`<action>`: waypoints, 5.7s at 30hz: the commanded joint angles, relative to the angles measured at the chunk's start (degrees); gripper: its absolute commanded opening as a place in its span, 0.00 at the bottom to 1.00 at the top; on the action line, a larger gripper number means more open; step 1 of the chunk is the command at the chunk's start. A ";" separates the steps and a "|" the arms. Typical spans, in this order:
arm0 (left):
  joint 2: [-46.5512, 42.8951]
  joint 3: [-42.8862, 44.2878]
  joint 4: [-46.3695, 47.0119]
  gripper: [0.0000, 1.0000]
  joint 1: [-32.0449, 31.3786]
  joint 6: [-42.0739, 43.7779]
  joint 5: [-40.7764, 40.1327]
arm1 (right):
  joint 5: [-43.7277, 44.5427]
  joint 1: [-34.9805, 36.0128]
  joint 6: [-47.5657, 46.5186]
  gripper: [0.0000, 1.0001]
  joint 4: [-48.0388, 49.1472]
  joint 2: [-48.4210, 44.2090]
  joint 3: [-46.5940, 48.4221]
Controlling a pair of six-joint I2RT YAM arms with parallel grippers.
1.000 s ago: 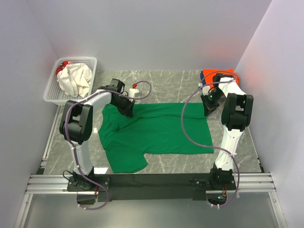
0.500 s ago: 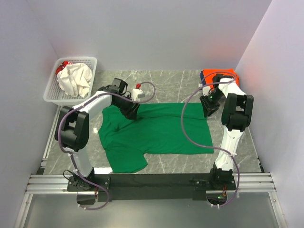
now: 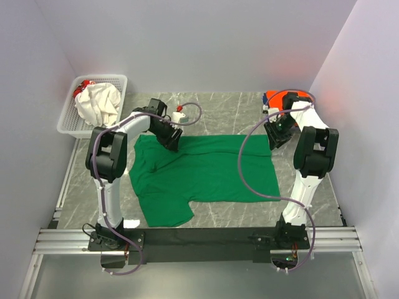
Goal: Fold and stack the t-shirts
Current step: Fold the tshirt
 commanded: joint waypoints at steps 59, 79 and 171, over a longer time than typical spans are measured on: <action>-26.59 -28.99 -6.10 0.53 2.47 9.07 -11.38 | 16.48 11.95 -14.27 0.33 20.22 -6.33 -18.30; -23.61 -29.43 -6.54 0.44 3.96 5.56 -8.05 | 17.10 12.39 -14.53 0.26 20.39 -5.80 -18.30; -21.93 -28.46 4.71 0.42 16.88 -28.64 -0.04 | 7.95 11.16 3.31 0.22 1.50 15.03 13.43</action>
